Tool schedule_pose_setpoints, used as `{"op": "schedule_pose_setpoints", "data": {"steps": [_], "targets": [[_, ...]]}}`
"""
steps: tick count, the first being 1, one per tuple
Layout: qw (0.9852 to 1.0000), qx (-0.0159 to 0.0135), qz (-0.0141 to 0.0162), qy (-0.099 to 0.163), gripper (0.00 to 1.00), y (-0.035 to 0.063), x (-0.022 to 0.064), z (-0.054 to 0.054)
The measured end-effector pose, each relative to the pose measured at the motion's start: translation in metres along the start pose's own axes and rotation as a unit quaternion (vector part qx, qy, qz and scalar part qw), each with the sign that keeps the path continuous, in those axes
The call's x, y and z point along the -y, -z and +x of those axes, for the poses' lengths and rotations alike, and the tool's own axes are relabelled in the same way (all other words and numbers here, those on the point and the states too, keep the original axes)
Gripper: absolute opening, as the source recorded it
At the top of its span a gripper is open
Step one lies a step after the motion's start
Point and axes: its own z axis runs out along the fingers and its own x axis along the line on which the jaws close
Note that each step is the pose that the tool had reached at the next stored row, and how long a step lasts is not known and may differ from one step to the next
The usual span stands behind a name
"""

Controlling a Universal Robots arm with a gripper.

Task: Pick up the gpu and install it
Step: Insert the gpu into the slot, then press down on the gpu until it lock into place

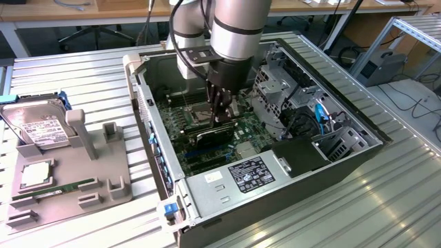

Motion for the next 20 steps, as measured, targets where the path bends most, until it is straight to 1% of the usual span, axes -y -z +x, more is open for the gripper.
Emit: {"op": "schedule_pose_setpoints", "data": {"steps": [1,4,7,14,18,20], "targets": [[1.0,0.0,-0.0031,0.0,0.11,0.0002,0.0069,0.0],[1.0,0.0,-0.0032,0.0,0.11,-0.0001,0.0059,0.0],[1.0,0.0,-0.0031,0.0,0.11,-0.003,-0.0043,0.0],[1.0,0.0,-0.0031,0.0,0.11,-0.0095,-0.0245,0.0],[1.0,-0.0002,-0.0032,0.0,0.11,-0.0133,-0.0283,-0.004],[1.0,-0.0002,-0.0032,0.0,0.11,-0.0151,-0.0316,-0.004]]}}
